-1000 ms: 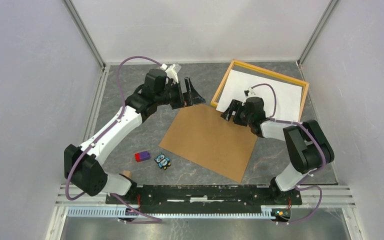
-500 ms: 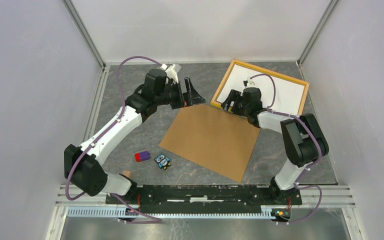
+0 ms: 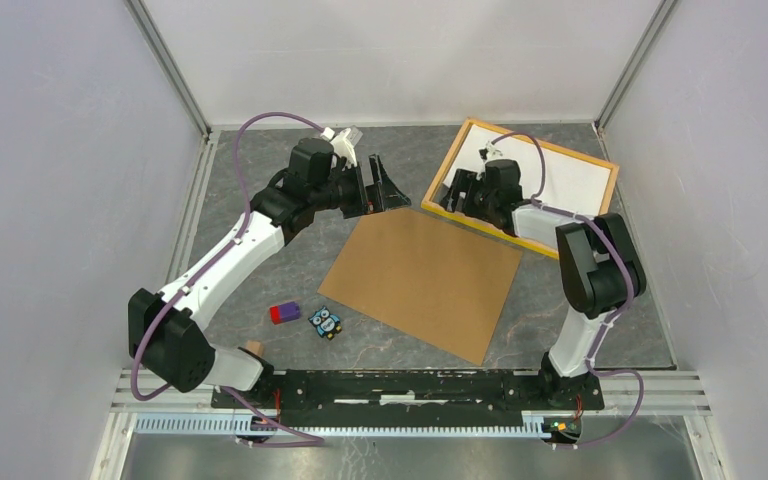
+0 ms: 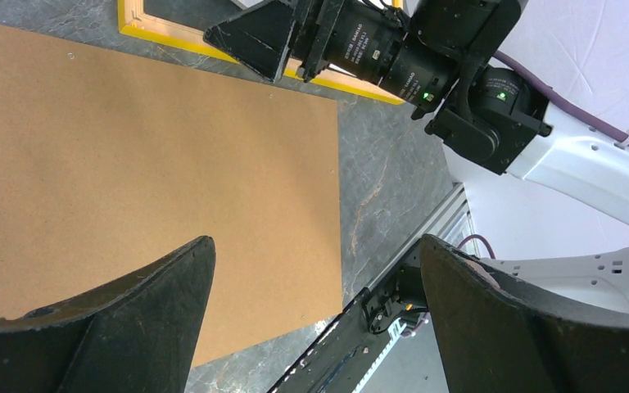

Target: Put the photo into the frame

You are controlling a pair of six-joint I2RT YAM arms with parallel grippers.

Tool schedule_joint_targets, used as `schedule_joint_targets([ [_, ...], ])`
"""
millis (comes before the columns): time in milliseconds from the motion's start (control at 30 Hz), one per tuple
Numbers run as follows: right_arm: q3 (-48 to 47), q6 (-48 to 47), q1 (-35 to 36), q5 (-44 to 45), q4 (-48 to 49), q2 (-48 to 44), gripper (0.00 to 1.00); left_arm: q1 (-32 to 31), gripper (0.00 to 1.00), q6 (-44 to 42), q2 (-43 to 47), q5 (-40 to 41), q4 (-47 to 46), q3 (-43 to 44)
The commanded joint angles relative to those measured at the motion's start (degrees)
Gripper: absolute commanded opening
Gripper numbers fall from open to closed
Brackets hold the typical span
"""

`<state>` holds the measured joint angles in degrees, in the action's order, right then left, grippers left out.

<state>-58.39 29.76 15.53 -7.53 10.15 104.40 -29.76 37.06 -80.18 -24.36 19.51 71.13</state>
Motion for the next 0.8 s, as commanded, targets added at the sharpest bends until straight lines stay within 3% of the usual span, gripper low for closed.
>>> schedule_joint_targets([
  [0, -3.2, -6.9, -1.9, -8.7, -4.3, -2.6, 0.85, -0.3, 1.00, -0.2, 1.7, -1.0, -2.2, 0.3],
  [67, -3.4, -9.6, -2.7, -12.5, -6.7, -4.5, 0.86, -0.2, 1.00, -0.1, 1.5, -1.0, -2.2, 0.3],
  [200, -3.4, -16.1, -6.0, -11.4, -13.9, -10.3, 0.89, -0.2, 1.00, 0.0, 1.5, -1.2, -2.1, 0.3],
  [367, -1.9, -19.2, -15.1, -12.2, -18.4, -15.9, 0.91, -0.3, 1.00, 0.7, 1.6, -2.1, -2.8, 0.1],
  [600, -1.3, -22.5, -28.5, 1.9, -23.7, -16.9, 0.92, -1.9, 1.00, 2.1, 1.7, -3.8, -3.9, -0.4],
  [767, -1.4, -21.6, -34.0, 2.0, -22.6, -13.5, 0.94, -4.4, 1.00, 2.2, 1.4, -4.7, -3.9, 0.0],
])
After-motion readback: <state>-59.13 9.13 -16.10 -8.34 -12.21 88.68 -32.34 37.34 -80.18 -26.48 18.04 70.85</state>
